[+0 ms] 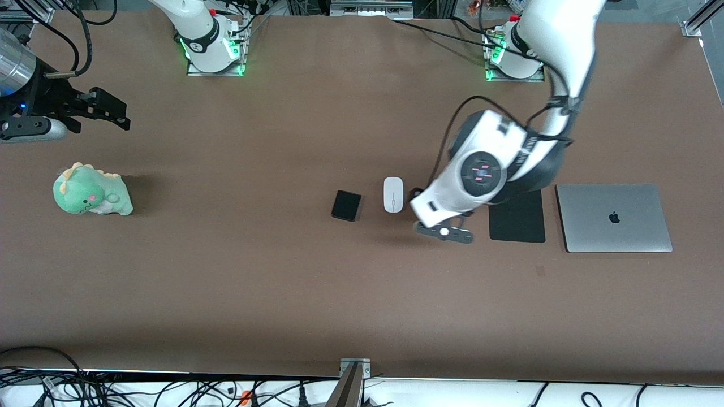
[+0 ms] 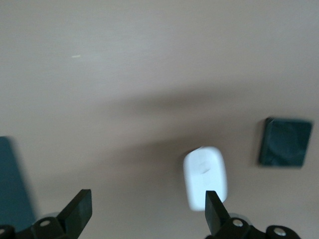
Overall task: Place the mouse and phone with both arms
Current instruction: 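Move the left gripper over the white mouse, then lower the left gripper and grasp the white mouse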
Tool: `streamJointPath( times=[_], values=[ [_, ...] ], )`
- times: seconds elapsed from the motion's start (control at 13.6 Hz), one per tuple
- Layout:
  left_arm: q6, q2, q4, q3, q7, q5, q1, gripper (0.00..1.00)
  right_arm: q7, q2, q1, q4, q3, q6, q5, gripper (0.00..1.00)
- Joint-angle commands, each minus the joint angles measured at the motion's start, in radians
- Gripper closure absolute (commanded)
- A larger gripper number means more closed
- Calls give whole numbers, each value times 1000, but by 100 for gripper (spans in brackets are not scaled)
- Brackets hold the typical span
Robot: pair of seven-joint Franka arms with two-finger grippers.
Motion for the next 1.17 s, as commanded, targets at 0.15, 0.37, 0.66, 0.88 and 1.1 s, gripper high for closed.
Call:
streamJointPath(
  times=[0.15,0.37,0.66,0.88,1.1],
  values=[
    [291,51,-139,19,-272,115,-122,0,3,-23,-9,-14,8,-7,-11,0],
    [376,42,-254,19,-315,115,-153,0,1,-23,-9,-14,8,-7,-9,0],
    [376,44,-296,21,-320,161,-177,0,0,-23,-9,-14,9,-4,-8,0],
    [375,45,-300,17,-319,161,-179,0,6,-23,-9,-14,11,-7,-7,0],
    [362,42,-300,16,-306,161,-176,52,1,-20,-9,-15,15,-7,0,0]
  ],
)
